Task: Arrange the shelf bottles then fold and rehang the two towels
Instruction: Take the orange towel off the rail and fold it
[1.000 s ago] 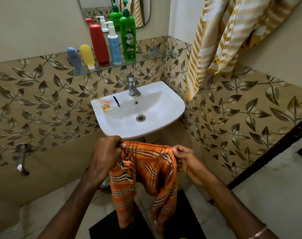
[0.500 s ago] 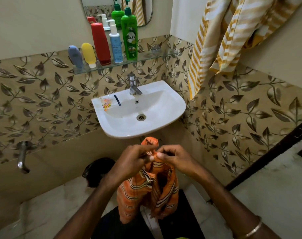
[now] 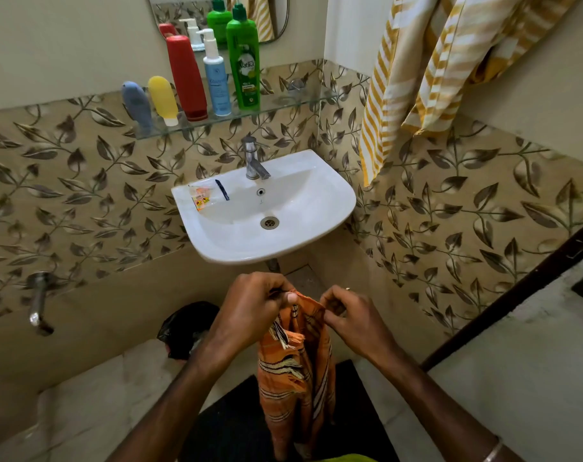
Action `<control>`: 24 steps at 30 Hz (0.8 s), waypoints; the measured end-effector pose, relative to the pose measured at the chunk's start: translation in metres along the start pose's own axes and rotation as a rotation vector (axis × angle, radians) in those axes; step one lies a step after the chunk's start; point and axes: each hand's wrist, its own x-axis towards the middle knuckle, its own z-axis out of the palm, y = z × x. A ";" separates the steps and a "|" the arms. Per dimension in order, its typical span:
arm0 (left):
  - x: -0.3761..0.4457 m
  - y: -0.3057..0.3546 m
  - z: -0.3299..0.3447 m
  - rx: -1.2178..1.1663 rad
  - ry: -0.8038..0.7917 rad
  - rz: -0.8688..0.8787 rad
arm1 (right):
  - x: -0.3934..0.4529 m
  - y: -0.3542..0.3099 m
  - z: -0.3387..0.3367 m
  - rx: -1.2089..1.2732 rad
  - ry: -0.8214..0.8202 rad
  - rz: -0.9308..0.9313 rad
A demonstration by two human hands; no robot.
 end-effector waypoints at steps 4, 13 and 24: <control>0.003 -0.001 -0.007 -0.014 0.021 -0.007 | 0.000 0.000 0.005 0.280 -0.041 0.135; 0.004 -0.023 -0.031 -0.022 0.059 -0.167 | 0.004 -0.005 -0.010 0.572 -0.355 0.165; -0.002 -0.025 -0.044 -0.009 0.169 -0.178 | -0.003 0.022 -0.006 0.440 -0.285 0.151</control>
